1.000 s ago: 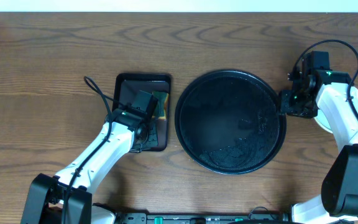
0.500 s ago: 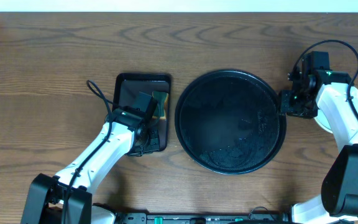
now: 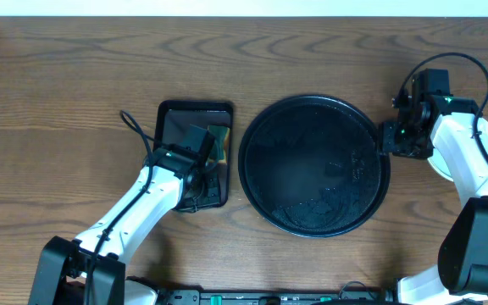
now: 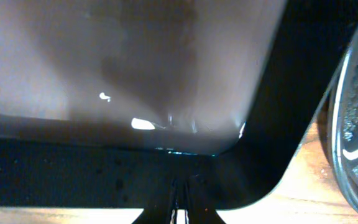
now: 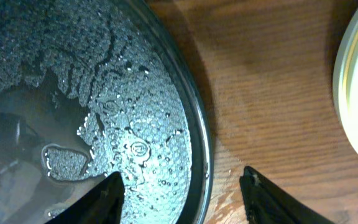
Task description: Clean dirty plates on tray and stack at the side
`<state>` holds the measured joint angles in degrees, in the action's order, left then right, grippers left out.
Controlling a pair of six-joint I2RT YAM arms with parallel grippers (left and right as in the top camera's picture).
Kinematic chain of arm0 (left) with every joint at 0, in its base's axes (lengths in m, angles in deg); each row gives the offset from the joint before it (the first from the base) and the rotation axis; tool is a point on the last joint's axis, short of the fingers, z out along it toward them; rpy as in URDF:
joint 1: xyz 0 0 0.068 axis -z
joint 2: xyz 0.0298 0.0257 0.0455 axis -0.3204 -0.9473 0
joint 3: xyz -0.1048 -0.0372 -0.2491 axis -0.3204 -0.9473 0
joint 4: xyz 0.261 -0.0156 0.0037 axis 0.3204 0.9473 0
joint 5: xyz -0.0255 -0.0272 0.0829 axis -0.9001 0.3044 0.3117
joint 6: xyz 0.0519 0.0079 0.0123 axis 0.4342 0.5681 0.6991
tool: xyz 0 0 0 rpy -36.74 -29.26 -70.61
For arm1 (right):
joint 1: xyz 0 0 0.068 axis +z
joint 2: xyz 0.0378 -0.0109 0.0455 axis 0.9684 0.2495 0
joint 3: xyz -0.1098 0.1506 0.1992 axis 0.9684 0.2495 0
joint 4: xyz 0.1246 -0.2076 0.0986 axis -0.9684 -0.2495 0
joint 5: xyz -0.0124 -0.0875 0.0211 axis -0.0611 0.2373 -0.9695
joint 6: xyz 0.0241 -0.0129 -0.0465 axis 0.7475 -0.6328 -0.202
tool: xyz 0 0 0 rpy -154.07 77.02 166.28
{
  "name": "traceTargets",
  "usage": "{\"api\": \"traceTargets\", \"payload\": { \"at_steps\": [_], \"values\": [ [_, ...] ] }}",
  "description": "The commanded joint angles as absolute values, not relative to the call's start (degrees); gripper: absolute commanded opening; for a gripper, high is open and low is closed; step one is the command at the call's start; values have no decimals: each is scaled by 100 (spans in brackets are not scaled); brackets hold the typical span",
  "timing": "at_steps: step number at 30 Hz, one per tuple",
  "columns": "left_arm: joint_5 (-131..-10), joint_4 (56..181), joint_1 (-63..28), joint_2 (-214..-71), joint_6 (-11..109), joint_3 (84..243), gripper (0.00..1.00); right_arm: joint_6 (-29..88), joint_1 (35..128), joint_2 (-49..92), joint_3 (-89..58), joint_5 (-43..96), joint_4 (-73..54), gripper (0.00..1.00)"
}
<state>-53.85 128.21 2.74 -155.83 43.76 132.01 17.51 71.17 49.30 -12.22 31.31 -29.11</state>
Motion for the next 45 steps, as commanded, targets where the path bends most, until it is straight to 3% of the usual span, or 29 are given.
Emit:
{"api": "traceTargets", "payload": {
  "at_steps": [1, 6, 19, 23, 45],
  "values": [
    [-5223, 12803, 261, -15567, 4516, 13560, 8, 1631, 7145, 4884, -1198, 3103, -2800, 61],
    [-4458, 12698, 261, -15379, 4518, 13964, 17, 1399, 7145, 4884, -986, 3098, -2470, 62],
    [-4301, 12541, 261, -15340, 4754, 13955, 17, 1017, 7150, 4884, 520, 3103, -644, 61],
    [-4301, 12539, 261, -15340, 4754, 13955, 17, 949, 7152, 4882, 533, 3087, -671, 55],
    [-4301, 12517, 261, -15340, 4754, 13955, 17, 350, 7152, 4882, 487, 1920, -765, 59]
  ]
}}
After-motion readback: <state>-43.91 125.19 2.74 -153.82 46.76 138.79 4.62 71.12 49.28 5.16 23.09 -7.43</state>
